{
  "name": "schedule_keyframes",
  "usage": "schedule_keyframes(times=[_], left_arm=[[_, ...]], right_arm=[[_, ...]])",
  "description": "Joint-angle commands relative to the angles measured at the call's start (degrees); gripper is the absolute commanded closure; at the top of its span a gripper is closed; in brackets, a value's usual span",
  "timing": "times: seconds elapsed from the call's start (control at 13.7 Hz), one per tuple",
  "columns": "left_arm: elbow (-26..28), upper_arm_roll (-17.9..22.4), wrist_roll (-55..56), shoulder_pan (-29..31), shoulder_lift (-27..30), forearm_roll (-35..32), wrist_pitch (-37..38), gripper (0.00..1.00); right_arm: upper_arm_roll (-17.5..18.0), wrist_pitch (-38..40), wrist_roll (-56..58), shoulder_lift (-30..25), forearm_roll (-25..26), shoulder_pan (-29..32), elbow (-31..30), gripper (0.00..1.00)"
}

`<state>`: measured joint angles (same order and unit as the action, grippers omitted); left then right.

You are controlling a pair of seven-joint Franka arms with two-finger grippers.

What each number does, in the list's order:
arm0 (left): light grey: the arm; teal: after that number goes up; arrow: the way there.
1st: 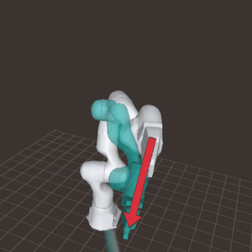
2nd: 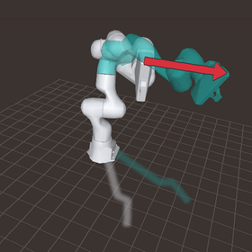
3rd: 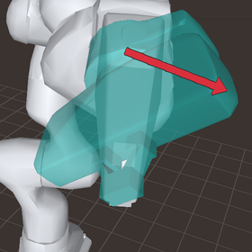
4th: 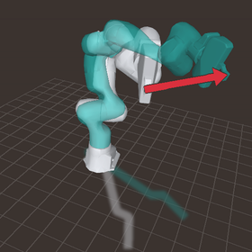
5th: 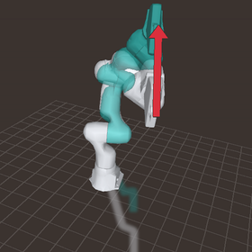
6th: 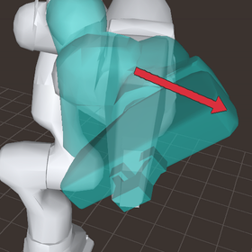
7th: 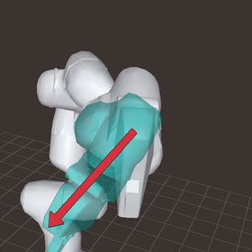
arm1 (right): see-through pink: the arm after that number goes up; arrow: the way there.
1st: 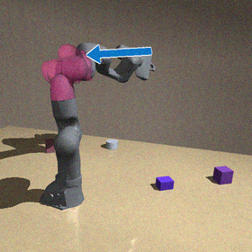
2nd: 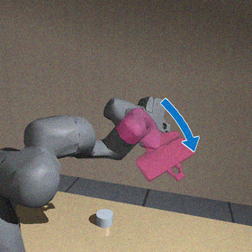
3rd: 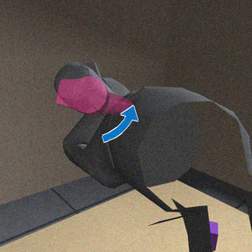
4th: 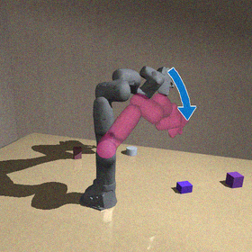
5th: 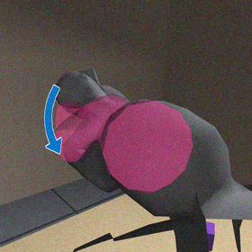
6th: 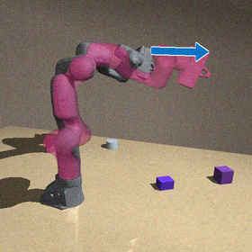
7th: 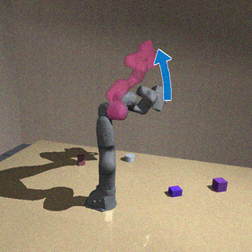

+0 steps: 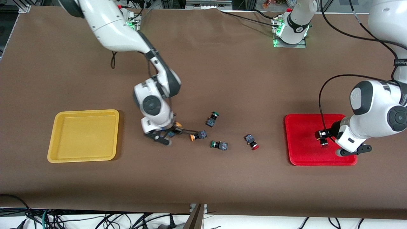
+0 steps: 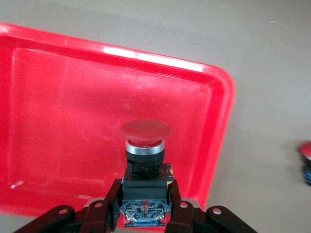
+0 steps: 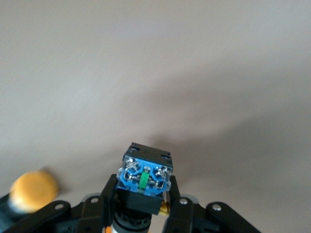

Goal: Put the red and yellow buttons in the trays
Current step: 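Carry the red button to the red tray while the right gripper carries yellow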

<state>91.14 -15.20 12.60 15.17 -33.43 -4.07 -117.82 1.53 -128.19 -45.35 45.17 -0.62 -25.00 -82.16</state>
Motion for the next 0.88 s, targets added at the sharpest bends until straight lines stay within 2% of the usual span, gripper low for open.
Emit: schedule_keyframes(times=[0.0, 0.22, 0.29, 0.37, 0.44, 0.51, 0.66, 0.81], left_arm=[[-0.09, -0.44, -0.82, 0.3, -5.48, -1.71, -4.59, 0.94], [4.2, -0.35, -0.2, 0.3, -7.26, -4.63, -11.7, 0.94], [4.83, -0.35, -0.2, 0.3, -7.17, -4.71, -12.69, 0.89], [4.84, -0.27, -0.2, 0.13, -7.26, -4.8, -12.7, 0.76], [4.66, -0.18, -0.64, -0.05, -7.26, -6.46, -12.78, 0.34], [4.49, -0.35, -0.99, 0.12, -7.17, -9.43, -12.78, 0.0], [4.05, -0.35, -0.56, -0.31, -6.65, -10.07, -12.35, 0.0], [3.61, -0.7, -0.64, -0.4, -4.2, -10.16, -10.77, 0.0]], right_arm=[[0.94, 5.04, 14.71, -2.89, -0.78, 7.49, -0.72, 0.91], [0.32, 7.34, 33.07, -3.86, -0.26, 15.48, -0.72, 0.91], [-0.03, 7.51, 39.14, -4.04, -0.26, 18.56, -0.72, 0.91], [-0.12, 7.95, 44.16, -4.12, -0.17, 21.2, -0.72, 0.91], [-0.12, 8.74, 47.69, -4.12, -0.08, 23.57, -0.72, 0.91], [-0.29, 9.09, 50.94, -4.12, 0.27, 25.6, -0.72, 0.91], [-1.17, 9.1, 57.97, -3.95, 0.27, 29.29, -0.9, 0.9], [-1.17, 9.1, 60.37, -3.6, 0.36, 32.02, -1.34, 0.9]])
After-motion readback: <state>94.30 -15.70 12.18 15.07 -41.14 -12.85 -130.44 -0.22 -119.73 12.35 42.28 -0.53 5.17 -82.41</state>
